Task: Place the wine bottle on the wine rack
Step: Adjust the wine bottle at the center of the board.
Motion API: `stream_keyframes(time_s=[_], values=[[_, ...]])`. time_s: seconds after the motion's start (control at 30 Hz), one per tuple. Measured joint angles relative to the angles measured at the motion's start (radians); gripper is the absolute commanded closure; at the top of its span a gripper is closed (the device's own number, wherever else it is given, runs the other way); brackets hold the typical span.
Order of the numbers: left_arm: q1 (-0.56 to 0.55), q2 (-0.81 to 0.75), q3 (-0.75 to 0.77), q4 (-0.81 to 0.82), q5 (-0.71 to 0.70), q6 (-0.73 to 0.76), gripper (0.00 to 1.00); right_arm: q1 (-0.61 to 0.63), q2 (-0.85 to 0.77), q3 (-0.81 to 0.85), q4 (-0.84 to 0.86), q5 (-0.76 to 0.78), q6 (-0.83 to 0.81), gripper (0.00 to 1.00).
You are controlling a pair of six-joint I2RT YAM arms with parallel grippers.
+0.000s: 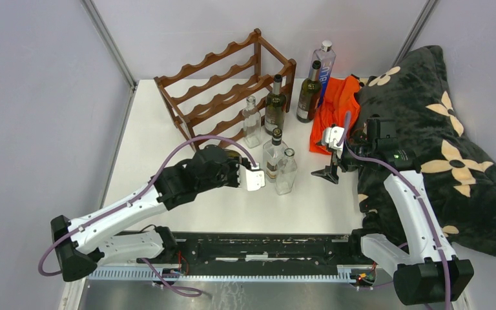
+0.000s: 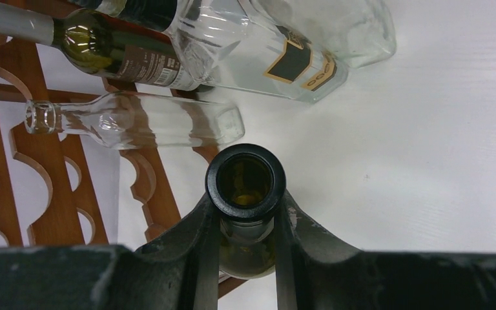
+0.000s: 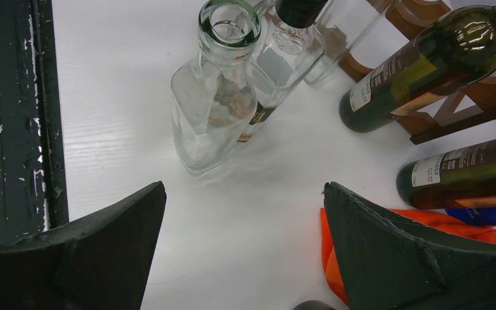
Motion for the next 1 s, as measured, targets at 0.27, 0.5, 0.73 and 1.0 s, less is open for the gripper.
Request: stream_keyframes(time_s=[0.27, 0.5, 0.73, 1.0], values=[[0.0, 0.049, -0.016, 0.075, -0.037, 0.074, 0.98, 0.0, 0.0, -0.004, 0.008, 0.0, 0.003, 0.02], [0.0, 0.069, -0.04, 0.105, -0.061, 0.12, 0.98, 0.0, 0.0, -0.017, 0.008, 0.0, 0.003, 0.02], [-0.003, 0.091, -0.069, 0.159, -0.076, 0.134, 0.98, 0.0, 0.0, -0.019, 0.008, 0.0, 0.003, 0.02], [-0.007, 0.093, -0.101, 0.217, -0.084, 0.15, 0.98, 0.0, 0.0, -0.019, 0.008, 0.0, 0.0, 0.02]])
